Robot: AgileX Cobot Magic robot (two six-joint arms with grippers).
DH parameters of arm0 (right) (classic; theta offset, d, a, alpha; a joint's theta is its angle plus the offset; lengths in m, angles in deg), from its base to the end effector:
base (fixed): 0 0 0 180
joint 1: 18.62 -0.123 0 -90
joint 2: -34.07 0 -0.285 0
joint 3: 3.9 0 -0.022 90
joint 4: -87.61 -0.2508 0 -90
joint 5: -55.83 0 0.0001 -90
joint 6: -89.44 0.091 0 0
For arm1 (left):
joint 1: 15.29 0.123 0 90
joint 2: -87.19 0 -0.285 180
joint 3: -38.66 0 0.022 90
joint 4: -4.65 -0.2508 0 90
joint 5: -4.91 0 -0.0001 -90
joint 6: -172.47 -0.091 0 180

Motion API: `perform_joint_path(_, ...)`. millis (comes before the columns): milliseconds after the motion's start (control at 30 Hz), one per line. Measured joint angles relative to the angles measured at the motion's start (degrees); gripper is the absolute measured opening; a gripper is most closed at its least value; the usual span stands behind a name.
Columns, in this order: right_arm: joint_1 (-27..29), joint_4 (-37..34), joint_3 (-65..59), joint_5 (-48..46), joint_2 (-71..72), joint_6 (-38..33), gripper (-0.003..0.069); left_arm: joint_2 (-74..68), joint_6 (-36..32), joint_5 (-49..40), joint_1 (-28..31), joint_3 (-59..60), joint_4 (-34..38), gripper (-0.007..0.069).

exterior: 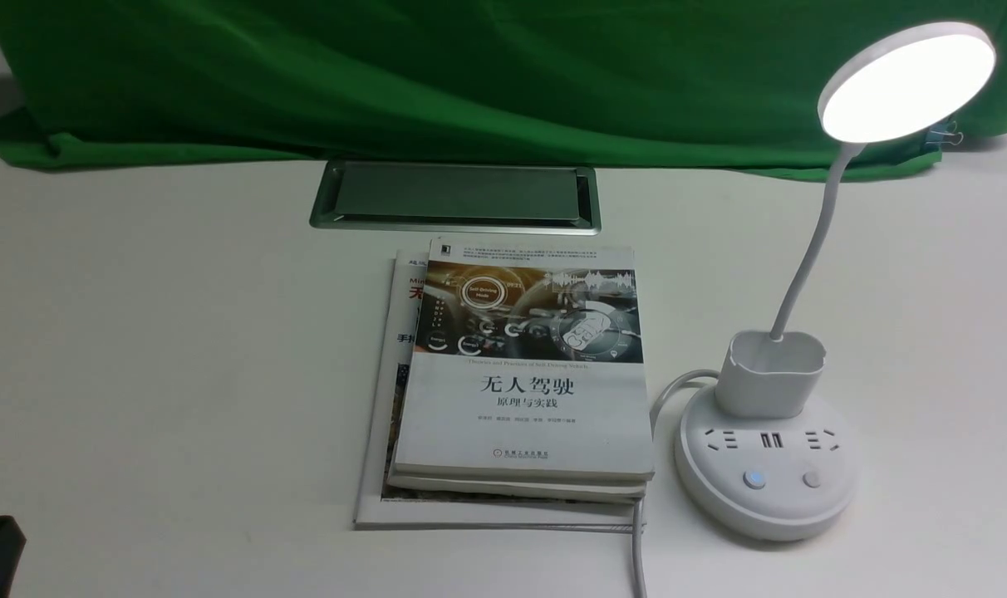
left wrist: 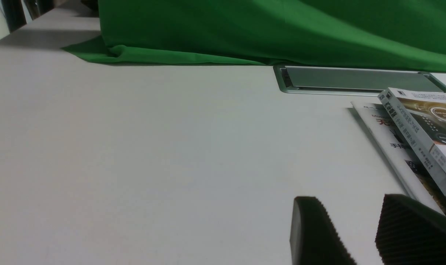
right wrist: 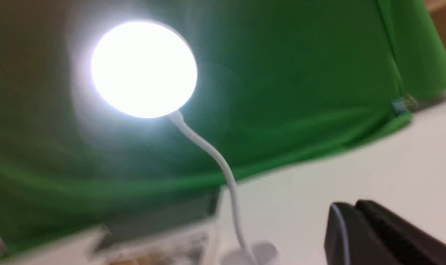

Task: Turn off the desk lamp on the white desktop by hand.
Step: 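Press the power button on the lamp base to turn the lamp off with the right gripper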

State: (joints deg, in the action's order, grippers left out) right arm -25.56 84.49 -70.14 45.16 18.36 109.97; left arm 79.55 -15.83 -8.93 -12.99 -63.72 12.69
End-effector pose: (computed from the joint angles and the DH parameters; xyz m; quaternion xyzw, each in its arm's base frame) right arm 0.0612 0.0084 0.2528 0.1013 0.7159 0.1854 0.6655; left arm 0.0556 -0.0008 0.1893 -0.0011 0.7602 0.0031 0.6497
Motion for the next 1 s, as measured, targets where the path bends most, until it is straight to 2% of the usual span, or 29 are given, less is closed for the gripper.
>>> perform_joint_path(133, 0.0, 0.0, 13.2, -15.5, -10.3, -10.2, 0.0029, 0.0, 0.0, 0.0, 0.0, 0.0, 0.0, 0.0242)
perform_joint_path(233, 0.0, 0.0, 23.1, -32.0, -19.3, -17.6, 0.0031, 0.0, 0.0, 0.0, 0.0, 0.0, 0.0, 0.0242)
perform_joint_path(300, 0.0, 0.0, 26.3, -37.5, -22.8, -19.4, 0.0032, 0.0, 0.0, 0.0, 0.0, 0.0, 0.0, 0.0242)
perform_joint_path(333, 0.0, 0.0, 29.7, -43.3, -27.2, -20.9, 0.0031, 0.0, 0.0, 0.0, 0.0, 0.0, 0.0, 0.0242)
perform_joint_path(400, 0.0, -0.1, 32.4, -47.5, -32.2, -22.2, 0.0031, 0.0, 0.0, 0.0, 0.0, 0.0, 0.0, 0.0242)
perform_joint_path(533, 0.0, -1.0, 33.4, -49.0, -37.4, -22.6, 0.0030, 0.0, 0.0, 0.0, 0.0, 0.0, 0.0, 0.0242)
perform_joint_path(667, 0.0, -6.8, 33.5, -49.3, -46.2, -23.4, 0.0030, 0.0, 0.0, 0.0, 0.0, 0.0, 0.0, 0.0242)
perform_joint_path(767, -0.8, -8.6, 33.5, -48.3, -50.0, -23.8, 0.0030, 0.0, 0.0, 0.0, 0.0, 0.0, 0.0, 0.0242)
perform_joint_path(833, -2.5, -8.8, 33.5, -46.9, -53.5, -23.5, 0.0031, 0.0, 0.0, 0.0, 0.0, 0.0, 0.0, 0.0242)
perform_joint_path(900, -6.6, -8.7, 33.6, -44.1, -58.0, -22.4, 0.0032, 0.0, 0.0, 0.0, 0.0, 0.0, 0.0, 0.0242)
perform_joint_path(933, -6.6, -8.7, 33.6, -43.9, -58.4, -22.2, 0.0032, 0.0, 0.0, 0.0, 0.0, 0.0, 0.0, 0.0242)
perform_joint_path(1000, -10.9, -7.9, 33.6, -41.0, -63.5, -21.8, 0.0032, 0.0, 0.0, 0.0, 0.0, 0.0, 0.0, 0.0242)
